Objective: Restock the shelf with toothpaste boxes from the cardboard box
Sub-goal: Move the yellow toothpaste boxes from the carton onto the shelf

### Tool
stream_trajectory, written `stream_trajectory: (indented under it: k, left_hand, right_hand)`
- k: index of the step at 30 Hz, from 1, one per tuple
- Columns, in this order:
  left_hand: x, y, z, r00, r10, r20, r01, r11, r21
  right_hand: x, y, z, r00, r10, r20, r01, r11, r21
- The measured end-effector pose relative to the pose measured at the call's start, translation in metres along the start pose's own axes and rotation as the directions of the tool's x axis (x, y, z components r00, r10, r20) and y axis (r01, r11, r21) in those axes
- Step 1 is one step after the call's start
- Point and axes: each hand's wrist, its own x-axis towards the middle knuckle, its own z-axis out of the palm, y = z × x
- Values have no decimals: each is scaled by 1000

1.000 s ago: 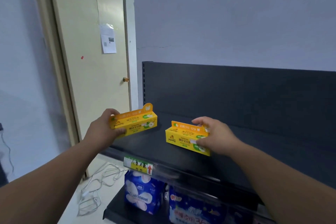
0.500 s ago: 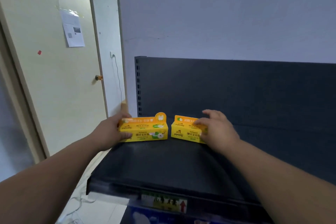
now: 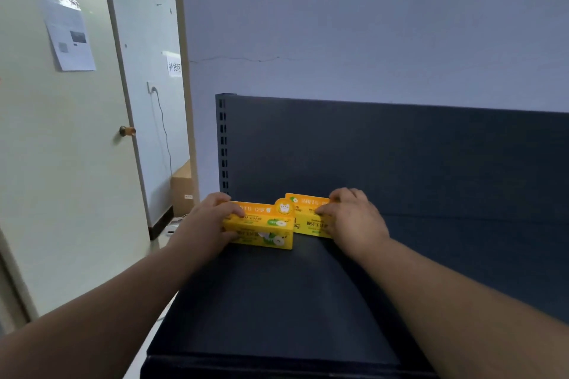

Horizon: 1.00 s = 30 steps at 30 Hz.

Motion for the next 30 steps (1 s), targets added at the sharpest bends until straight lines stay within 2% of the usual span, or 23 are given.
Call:
stream_trajectory:
  k: [7, 11, 13, 15, 17, 19, 20, 22, 30]
  left_hand:
    - [11, 2, 7, 999, -16, -31, 17, 1000, 21]
    - [11, 0, 7, 999, -16, -32, 16, 1000, -2]
    - [7, -2, 6, 999, -18, -40, 18, 1000, -1]
    - [3, -3, 6, 998, -28, -64, 28, 1000, -8]
    - [0, -4, 4, 995, -44, -90, 43, 999, -23]
    - [-3, -4, 2, 993, -61, -105, 55, 997, -58]
    - [-3, -4, 1, 992, -64, -107, 57, 996, -71]
    - [-5, -5, -1, 993, -63, -101, 55, 995, -79]
    - [-7, -10, -3, 997, -42, -64, 35, 993, -111]
  right_hand:
    - [8, 1, 10, 1000, 21, -13, -20, 997, 70]
    - [11, 0, 12, 999, 12, 38, -19, 980, 199]
    - [8, -2, 10, 1000, 7, 10, -10, 955, 295]
    - [4, -2, 5, 992, 82, -96, -41, 927, 373]
    - [2, 2, -1, 961, 222, -166, -143, 910, 389]
    - [1, 5, -6, 929, 353, -111, -275, 859, 432]
    - [1, 5, -7, 926, 374, -57, -311, 837, 451]
    - [3, 0, -7, 944, 330, 16, -303, 844, 442]
    - [16, -29, 3, 995, 94, 41, -102, 857, 505]
